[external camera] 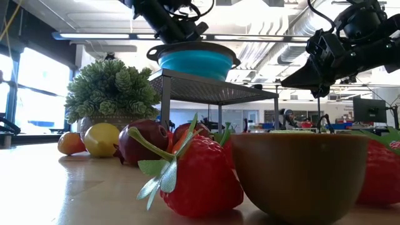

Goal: Pick & Place Fruit
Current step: Put the kiwi into the blue strainer bowl on the shelf

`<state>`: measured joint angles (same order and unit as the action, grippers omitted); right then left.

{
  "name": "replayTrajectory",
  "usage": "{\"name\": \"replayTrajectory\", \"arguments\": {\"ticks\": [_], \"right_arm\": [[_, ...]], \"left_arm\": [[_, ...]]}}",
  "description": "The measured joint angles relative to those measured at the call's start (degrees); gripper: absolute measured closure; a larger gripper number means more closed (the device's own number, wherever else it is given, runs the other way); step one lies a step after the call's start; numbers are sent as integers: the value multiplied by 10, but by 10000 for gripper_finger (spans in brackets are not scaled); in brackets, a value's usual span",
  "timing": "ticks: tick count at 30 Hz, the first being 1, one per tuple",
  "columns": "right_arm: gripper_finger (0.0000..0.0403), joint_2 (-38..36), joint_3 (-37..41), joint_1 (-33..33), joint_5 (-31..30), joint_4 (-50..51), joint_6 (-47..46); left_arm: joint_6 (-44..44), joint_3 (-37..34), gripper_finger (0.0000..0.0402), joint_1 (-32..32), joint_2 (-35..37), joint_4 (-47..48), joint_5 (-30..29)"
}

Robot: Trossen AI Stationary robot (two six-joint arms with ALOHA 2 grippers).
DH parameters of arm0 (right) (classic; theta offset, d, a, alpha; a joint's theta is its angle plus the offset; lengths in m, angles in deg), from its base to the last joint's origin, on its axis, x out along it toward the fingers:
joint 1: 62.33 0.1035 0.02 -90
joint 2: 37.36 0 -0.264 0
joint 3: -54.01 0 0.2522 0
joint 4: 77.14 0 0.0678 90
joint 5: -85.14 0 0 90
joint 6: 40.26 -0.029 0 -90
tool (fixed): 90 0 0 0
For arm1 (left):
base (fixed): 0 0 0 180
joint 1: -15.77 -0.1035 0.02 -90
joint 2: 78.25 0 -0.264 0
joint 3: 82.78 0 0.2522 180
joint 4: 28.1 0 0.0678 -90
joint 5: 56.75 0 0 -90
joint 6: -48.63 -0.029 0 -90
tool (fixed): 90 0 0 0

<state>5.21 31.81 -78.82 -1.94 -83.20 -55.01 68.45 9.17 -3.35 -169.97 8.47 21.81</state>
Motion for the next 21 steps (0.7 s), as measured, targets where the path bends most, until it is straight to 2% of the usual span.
{"name": "replayTrajectory", "arguments": {"ticks": [21], "right_arm": [[400, 0, 0, 0, 0, 0, 1]], "left_arm": [[0, 0, 161, 0, 0, -4, 19]]}}
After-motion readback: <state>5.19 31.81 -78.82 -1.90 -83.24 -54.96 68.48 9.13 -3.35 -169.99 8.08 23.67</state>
